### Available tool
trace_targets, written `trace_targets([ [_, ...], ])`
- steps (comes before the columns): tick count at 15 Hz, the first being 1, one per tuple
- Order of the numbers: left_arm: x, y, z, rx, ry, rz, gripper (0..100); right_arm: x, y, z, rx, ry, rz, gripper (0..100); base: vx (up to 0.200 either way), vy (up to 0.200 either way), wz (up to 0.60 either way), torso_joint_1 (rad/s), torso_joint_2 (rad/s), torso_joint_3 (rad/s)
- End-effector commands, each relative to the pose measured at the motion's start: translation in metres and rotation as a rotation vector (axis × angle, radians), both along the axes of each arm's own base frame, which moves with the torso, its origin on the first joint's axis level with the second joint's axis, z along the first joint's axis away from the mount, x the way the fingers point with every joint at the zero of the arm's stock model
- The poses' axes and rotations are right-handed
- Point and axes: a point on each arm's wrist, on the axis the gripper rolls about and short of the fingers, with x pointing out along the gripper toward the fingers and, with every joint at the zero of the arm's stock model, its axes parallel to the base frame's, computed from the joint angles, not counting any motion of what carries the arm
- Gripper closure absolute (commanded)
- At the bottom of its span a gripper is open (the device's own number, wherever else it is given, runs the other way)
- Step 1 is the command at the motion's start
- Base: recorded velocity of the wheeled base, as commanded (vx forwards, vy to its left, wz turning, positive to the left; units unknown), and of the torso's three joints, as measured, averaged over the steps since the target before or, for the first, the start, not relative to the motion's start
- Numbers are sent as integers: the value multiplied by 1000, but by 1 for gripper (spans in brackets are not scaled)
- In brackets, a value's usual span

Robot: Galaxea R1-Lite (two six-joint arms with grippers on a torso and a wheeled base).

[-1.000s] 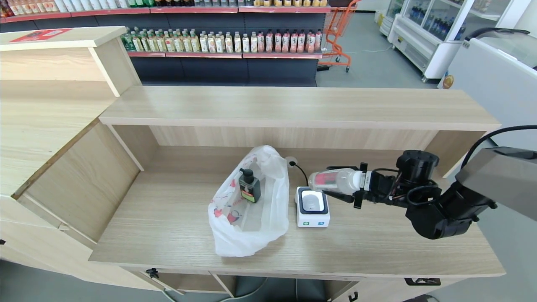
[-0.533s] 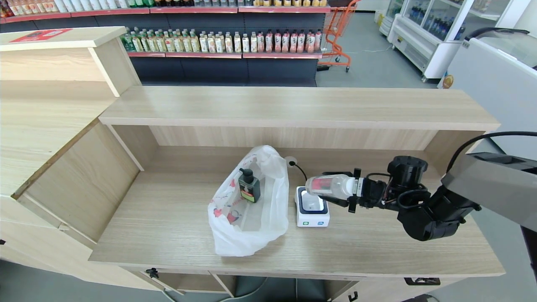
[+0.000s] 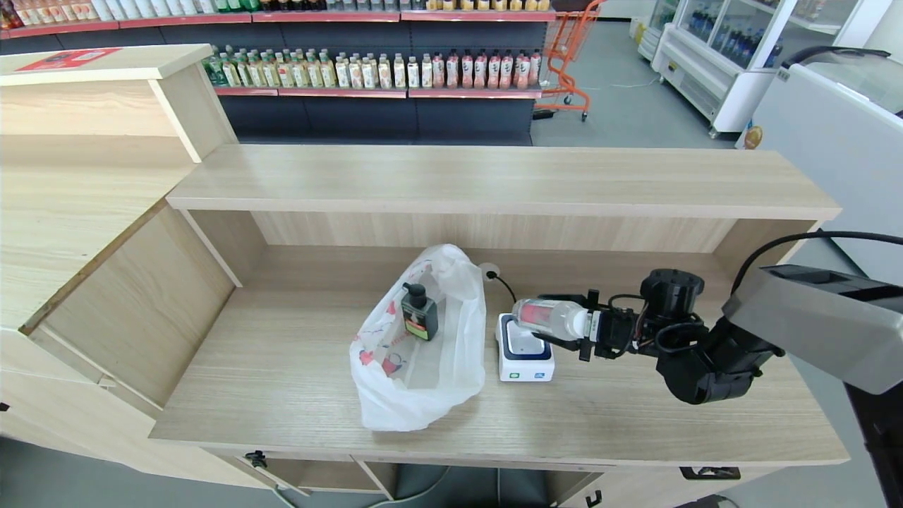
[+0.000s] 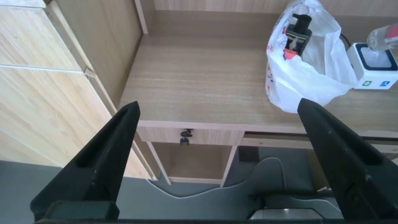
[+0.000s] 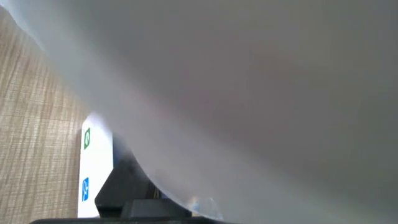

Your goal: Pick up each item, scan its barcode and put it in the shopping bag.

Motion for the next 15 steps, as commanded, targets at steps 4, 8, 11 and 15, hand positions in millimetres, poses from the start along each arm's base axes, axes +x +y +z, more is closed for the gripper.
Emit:
trace_targets([
  [4,0,0,0,0,-1,0,0,7,1,-18,-17,-1,0,100,0,0,0,0,0,0],
  [8,0,0,0,0,-1,0,0,6,1,-16,-19,-6,-1,100,0,0,0,0,0,0],
  [11,0,0,0,0,-1,0,0,3,0,2,-10,-34,1,100,0,0,0,0,0,0],
  [15,0,0,0,0,-1,0,0,-15,-16,61,89,47,-39,100,0,0,0,0,0,0],
])
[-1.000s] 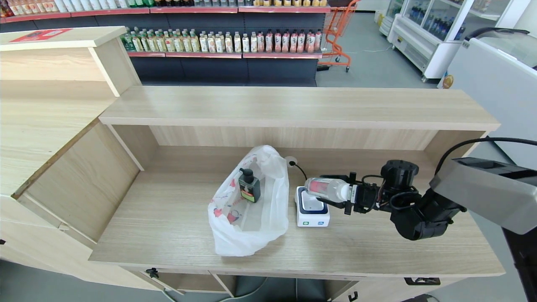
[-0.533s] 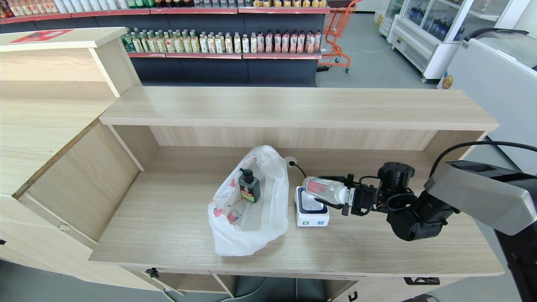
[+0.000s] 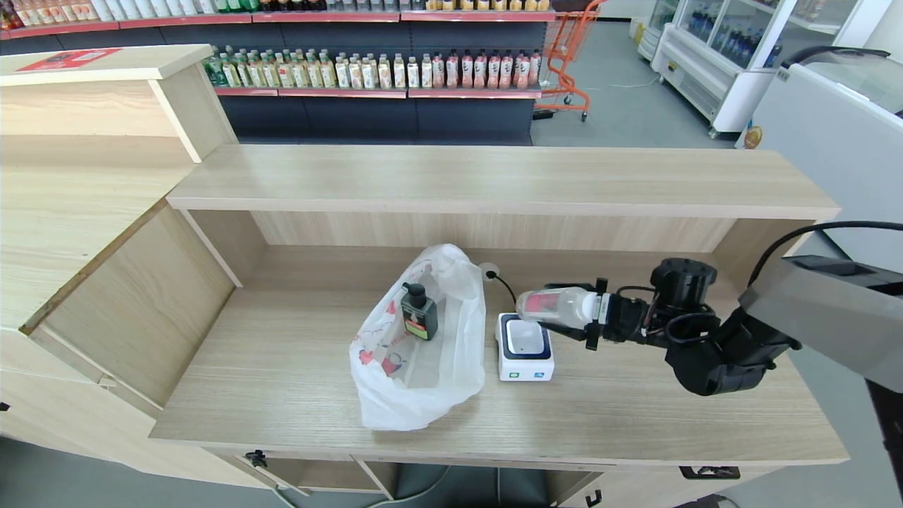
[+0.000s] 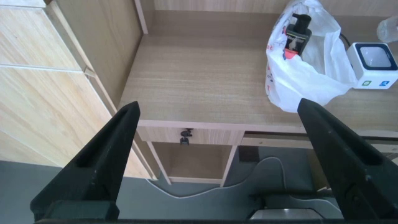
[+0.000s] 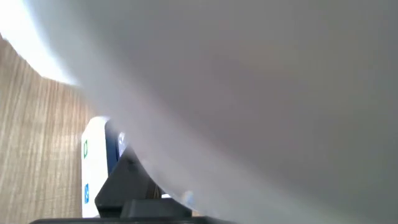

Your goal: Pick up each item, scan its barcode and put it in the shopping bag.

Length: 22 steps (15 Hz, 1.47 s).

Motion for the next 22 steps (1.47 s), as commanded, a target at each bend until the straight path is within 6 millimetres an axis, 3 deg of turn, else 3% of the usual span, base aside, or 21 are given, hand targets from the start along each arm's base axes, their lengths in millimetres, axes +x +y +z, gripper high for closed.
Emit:
trace_targets([
  [1,0,0,0,0,-1,0,0,-17,-10,56,78,13,-21,100,0,0,0,0,0,0],
  [4,0,0,0,0,-1,0,0,-42,-9,101,232,227,-33,100,0,0,0,0,0,0],
  [6,0,0,0,0,-1,0,0,-65,-4,109,326,410,-49,100,0,0,0,0,0,0],
  [10,0,0,0,0,-1,0,0,-80,-5,103,427,599,-111,100,0,0,0,0,0,0],
  [12,0,0,0,0,-1,0,0,-97,-9,103,477,728,-121,100,0,0,0,0,0,0],
  [19,0,0,0,1,-1,0,0,-124,-14,87,463,816,-146,100,0,0,0,0,0,0],
  [22,0,0,0,1,-1,0,0,-130,-15,84,459,838,-152,100,0,200,0,-9,-2,2],
])
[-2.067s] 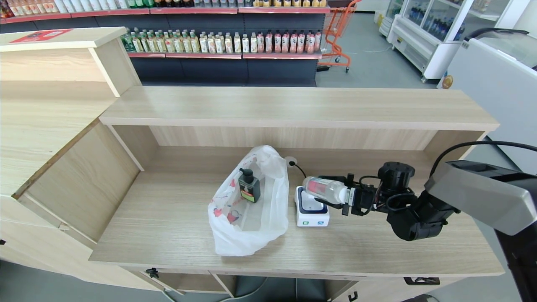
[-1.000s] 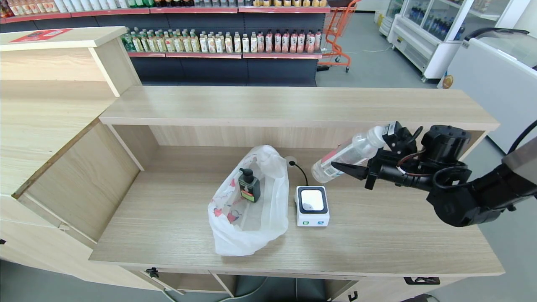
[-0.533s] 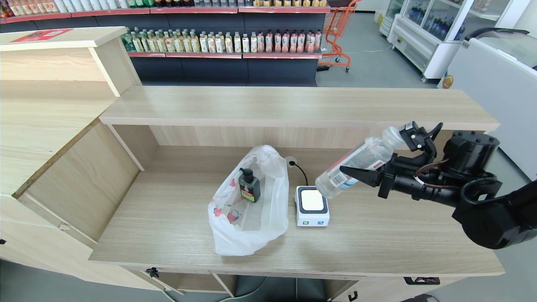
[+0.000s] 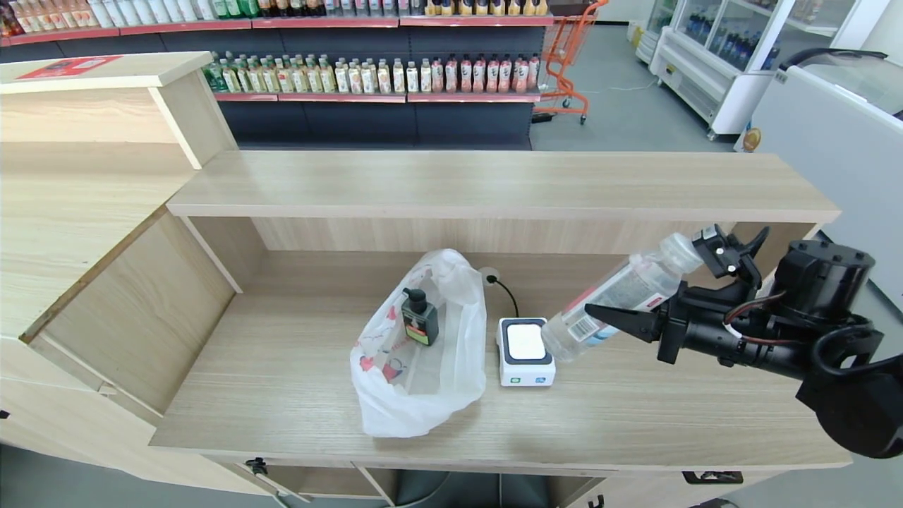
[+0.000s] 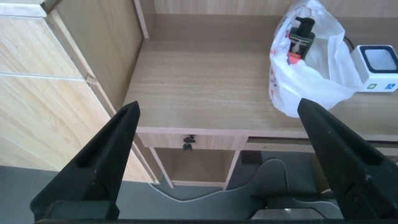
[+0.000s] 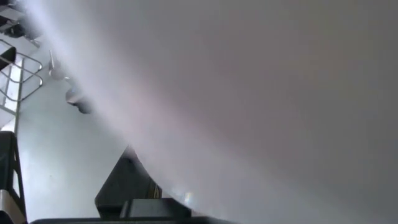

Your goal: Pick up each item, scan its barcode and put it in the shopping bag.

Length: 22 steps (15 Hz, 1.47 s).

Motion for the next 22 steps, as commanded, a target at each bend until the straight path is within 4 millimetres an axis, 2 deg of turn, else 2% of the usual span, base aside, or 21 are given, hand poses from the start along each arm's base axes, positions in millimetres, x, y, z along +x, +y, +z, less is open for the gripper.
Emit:
trace_targets([
  [1,0,0,0,1,0,-1,0,-3,1,-2,-3,13,5,100,0,200,0,7,2,7],
  [3,0,0,0,1,0,-1,0,-1,6,-6,-5,25,21,100,0,200,0,19,19,-5],
  [5,0,0,0,1,0,0,0,3,9,-13,-11,46,32,100,0,0,0,0,0,0],
  [10,0,0,0,-2,0,-1,0,35,33,-54,-89,39,89,100,0,0,0,0,0,0],
  [16,0,0,0,-2,0,-1,0,56,49,-94,-169,1,131,100,0,0,0,0,0,0],
  [19,0,0,0,-2,0,-1,0,67,70,-103,-173,-23,166,100,0,0,0,0,0,0],
  [22,0,0,0,-2,0,-1,0,89,103,-118,-183,-77,163,100,0,0,0,0,0,0],
])
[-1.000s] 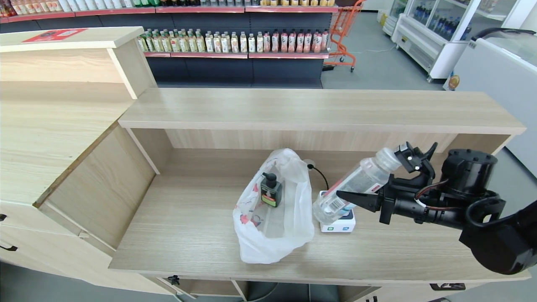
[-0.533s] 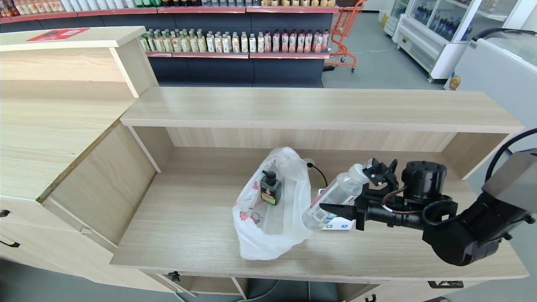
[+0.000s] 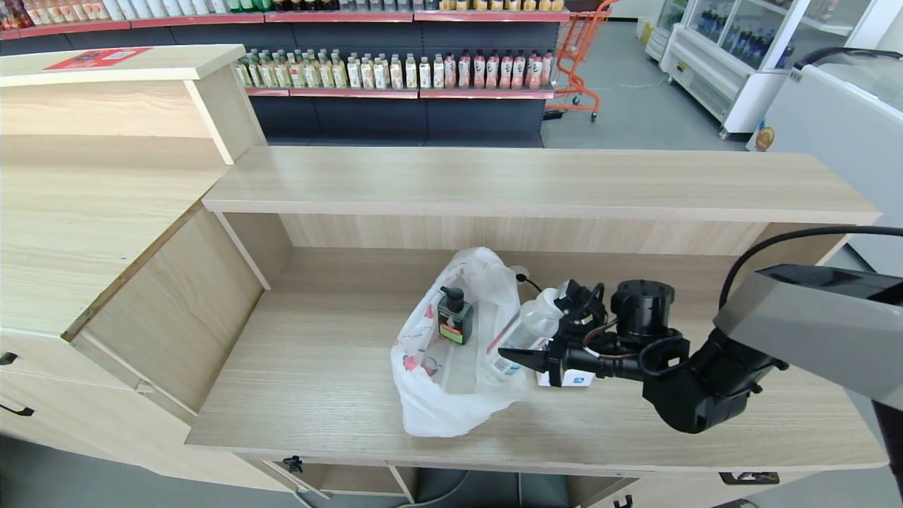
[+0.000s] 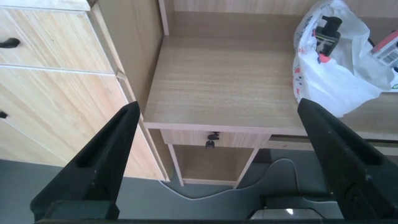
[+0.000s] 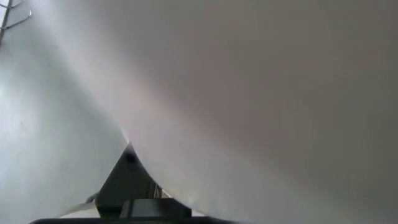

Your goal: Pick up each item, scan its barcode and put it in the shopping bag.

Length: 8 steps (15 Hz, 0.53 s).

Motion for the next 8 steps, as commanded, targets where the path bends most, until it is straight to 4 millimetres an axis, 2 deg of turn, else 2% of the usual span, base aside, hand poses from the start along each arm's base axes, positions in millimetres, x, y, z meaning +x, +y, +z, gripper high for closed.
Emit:
trace_targets([
  [1,0,0,0,0,-1,0,0,15,25,-27,-26,-26,28,100,0,0,0,0,0,0],
  [4,0,0,0,0,-1,0,0,27,35,-45,-96,-100,60,100,0,0,0,0,0,0],
  [8,0,0,0,0,-1,0,0,43,57,-53,-141,-187,6,100,0,0,0,0,0,0],
])
